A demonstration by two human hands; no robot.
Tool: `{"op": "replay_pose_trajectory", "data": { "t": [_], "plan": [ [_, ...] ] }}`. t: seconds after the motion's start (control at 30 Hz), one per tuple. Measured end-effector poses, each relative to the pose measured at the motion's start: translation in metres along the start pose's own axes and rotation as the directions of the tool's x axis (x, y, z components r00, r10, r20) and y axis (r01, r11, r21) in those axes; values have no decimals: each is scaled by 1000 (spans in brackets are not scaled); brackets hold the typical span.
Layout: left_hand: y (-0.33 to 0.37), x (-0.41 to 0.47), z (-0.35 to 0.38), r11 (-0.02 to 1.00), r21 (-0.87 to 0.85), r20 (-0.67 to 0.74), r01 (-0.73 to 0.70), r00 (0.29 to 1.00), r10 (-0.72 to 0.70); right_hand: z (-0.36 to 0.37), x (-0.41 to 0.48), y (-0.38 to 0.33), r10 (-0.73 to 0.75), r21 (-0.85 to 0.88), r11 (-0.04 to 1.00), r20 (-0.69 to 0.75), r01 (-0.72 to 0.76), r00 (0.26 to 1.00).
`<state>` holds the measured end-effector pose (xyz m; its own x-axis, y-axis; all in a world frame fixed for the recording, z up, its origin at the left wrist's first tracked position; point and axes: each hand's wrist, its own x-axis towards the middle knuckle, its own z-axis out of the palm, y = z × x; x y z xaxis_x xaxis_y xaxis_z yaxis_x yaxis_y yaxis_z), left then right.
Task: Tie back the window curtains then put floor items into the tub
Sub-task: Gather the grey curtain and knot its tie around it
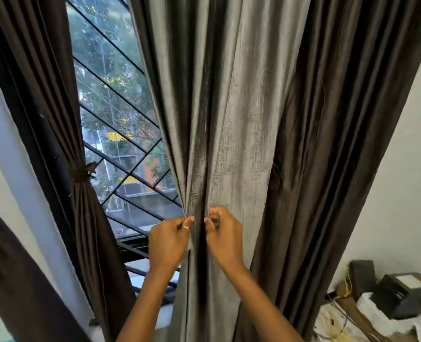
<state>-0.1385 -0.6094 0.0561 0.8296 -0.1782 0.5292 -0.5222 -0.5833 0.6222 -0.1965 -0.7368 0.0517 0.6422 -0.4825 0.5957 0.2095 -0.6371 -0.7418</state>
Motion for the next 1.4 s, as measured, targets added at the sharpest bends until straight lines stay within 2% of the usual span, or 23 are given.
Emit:
{"op": "replay_pose_trajectory", "data": {
  "t": [0.23,0.33,0.57,0.8,0.9,1.13,1.23,1.3,1.4],
  "plan": [
    [5,0,3,983,-180,45,35,999,-27,11,-6,-8,18,38,999,53,-20,998],
    [5,1,0,977,-203,72,69,996,-56,17,-10,-6,36,55,998,55,-39,998],
    [8,0,-9,981,-170,189,97,980,-64,20,-16,-7,59,143,987,82,-70,995],
    [14,7,-13,994,-70,220,87,973,-70,12,-21,-7,223,368,883,217,-292,950],
    [15,5,-8,999,-15,167,52,985,-49,10,-20,-4,283,462,800,273,-383,920],
    [13,1,-1,999,-10,51,50,997,-50,11,-16,11,250,472,792,328,-387,911],
    [8,4,0,999,25,56,38,998,-39,5,-13,10,241,509,745,397,-431,886],
    [2,4,-2,999,36,76,-2,997,-1,-5,-8,10,252,471,786,349,-401,903],
    [-9,4,-15,997,-2,132,-79,988,79,-28,16,31,344,278,900,25,-337,939]
  ]
}}
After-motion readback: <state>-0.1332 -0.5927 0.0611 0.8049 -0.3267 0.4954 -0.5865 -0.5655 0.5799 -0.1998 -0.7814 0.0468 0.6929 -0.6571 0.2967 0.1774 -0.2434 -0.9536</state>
